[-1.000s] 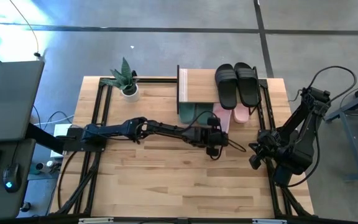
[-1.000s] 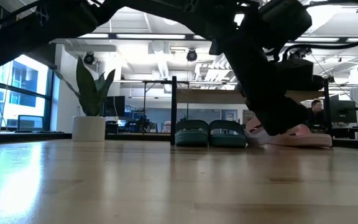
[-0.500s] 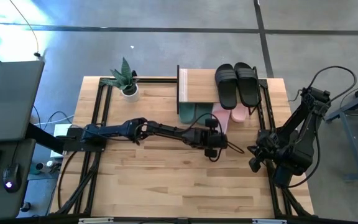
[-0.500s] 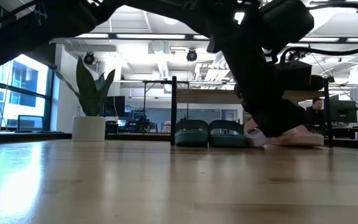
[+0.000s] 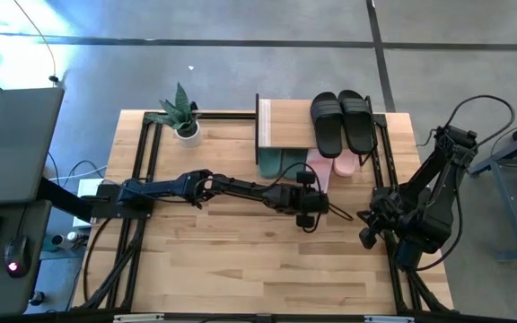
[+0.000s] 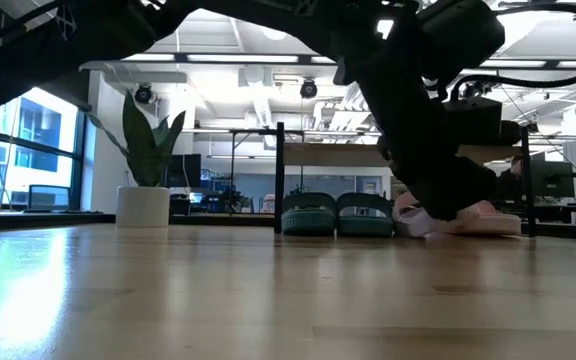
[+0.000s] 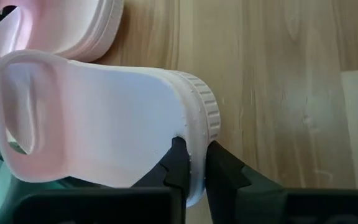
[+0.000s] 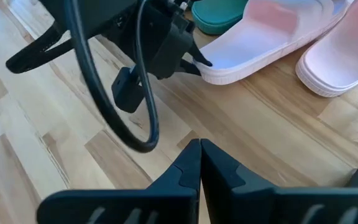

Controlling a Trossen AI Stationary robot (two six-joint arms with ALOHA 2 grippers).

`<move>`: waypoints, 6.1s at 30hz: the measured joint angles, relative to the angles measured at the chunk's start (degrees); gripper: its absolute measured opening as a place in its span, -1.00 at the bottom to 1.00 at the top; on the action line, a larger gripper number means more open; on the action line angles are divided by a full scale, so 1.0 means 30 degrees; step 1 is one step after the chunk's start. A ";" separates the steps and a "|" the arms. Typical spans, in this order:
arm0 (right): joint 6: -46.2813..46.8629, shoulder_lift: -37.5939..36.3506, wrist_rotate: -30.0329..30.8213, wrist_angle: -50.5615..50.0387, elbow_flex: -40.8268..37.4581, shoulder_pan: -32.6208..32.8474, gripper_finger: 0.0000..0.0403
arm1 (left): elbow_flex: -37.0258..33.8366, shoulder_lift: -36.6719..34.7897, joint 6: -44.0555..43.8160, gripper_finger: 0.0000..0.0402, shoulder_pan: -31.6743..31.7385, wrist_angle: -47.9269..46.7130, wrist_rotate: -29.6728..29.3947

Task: Pick and place slides into the shelf
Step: Move the pink slipper under the shelf

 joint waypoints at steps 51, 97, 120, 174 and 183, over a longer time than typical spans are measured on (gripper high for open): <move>-0.1042 -0.0044 0.0051 0.0271 -0.0005 -0.0095 -1.00 | 0.0023 -1.1760 -0.3890 -0.47 -0.1186 -0.5821 1.5349; -2.6584 0.2739 -0.3547 0.7255 0.0032 -1.1849 -0.25 | -2.0818 -2.5439 -0.8623 -0.92 -0.2139 0.4933 1.4290; -2.8873 0.9437 -0.4162 1.0850 0.0017 -1.3510 -0.25 | -2.3128 -2.9473 -0.8804 -0.92 -0.2139 0.5032 1.4450; -2.4837 1.1679 -0.5303 0.9216 0.0003 -1.4344 -0.25 | -2.3139 -2.9609 -0.8292 -0.92 -0.2147 0.4758 1.4359; -2.4970 1.1679 -0.5580 0.9334 0.0003 -1.4486 -0.25 | -2.3139 -2.9609 -0.7579 -0.92 -0.2142 0.4756 1.4373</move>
